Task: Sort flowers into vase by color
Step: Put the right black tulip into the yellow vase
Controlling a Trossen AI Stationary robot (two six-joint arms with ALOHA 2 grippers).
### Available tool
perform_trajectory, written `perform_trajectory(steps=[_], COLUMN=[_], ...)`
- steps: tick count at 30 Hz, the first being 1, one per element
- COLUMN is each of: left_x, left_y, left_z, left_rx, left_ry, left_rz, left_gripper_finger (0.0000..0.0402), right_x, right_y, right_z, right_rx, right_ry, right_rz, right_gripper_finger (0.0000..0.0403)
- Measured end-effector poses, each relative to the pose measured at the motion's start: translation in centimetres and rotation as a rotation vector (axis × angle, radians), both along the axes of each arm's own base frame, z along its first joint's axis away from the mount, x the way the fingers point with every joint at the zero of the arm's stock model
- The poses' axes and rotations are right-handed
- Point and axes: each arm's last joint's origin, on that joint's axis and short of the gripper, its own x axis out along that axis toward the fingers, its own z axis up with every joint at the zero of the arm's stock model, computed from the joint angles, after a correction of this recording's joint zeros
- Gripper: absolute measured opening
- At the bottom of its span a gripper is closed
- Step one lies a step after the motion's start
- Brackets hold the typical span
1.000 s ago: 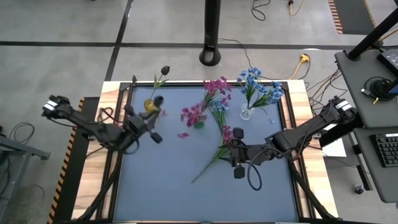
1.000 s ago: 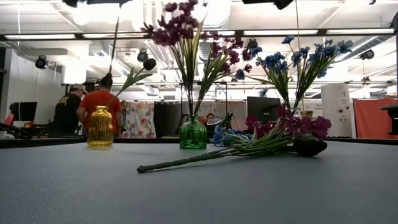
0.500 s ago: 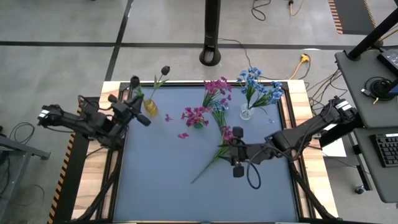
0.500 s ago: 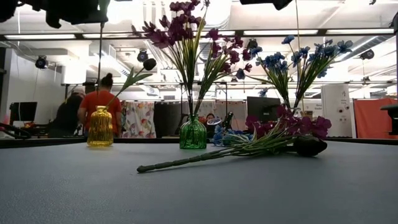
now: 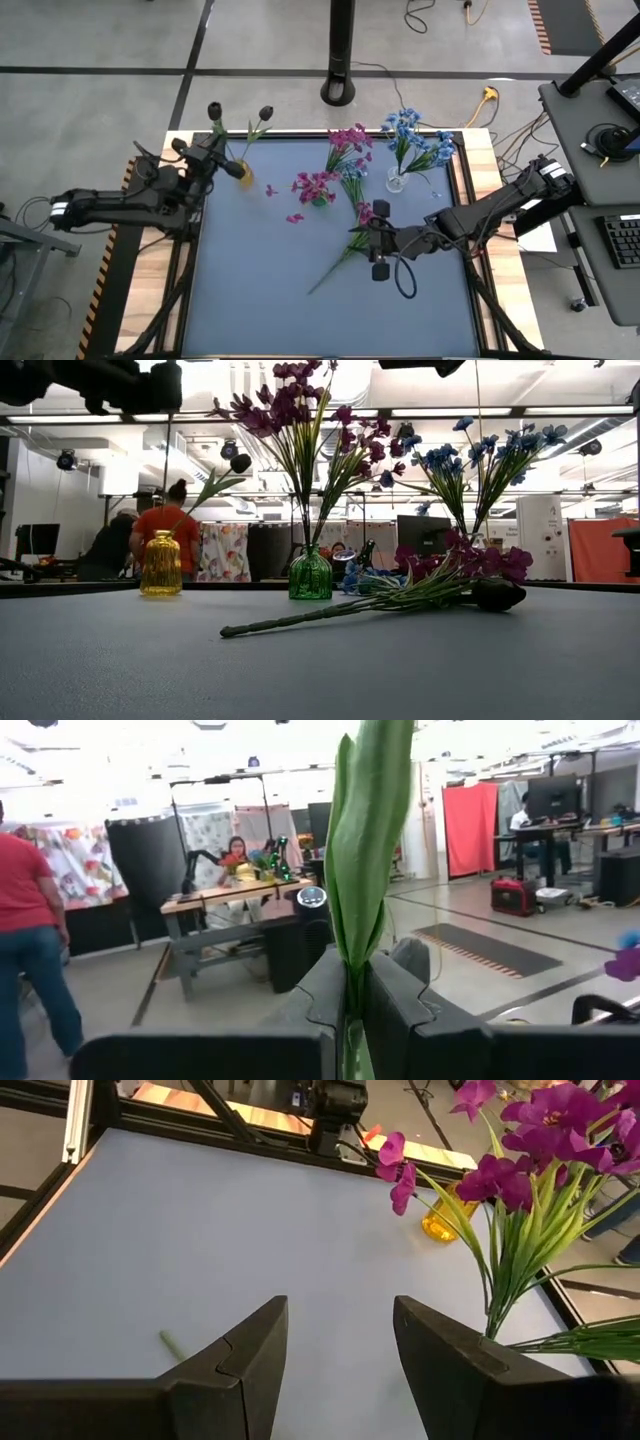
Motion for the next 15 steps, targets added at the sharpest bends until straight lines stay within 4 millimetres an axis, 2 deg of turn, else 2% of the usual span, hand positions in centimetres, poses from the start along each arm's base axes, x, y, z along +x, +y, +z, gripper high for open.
perform_trajectory(steps=[15], left_x=[1.4], left_y=[0.9], left_z=[-1.4], left_rx=[-0.046], left_ry=[0.055], left_rz=[0.052], left_gripper_finger=[0.0007], right_x=[0.0], right_y=[0.0], right_z=[0.0], right_rx=[-0.002], right_ry=[-0.001], right_rz=[0.001], right_gripper_finger=[0.0176])
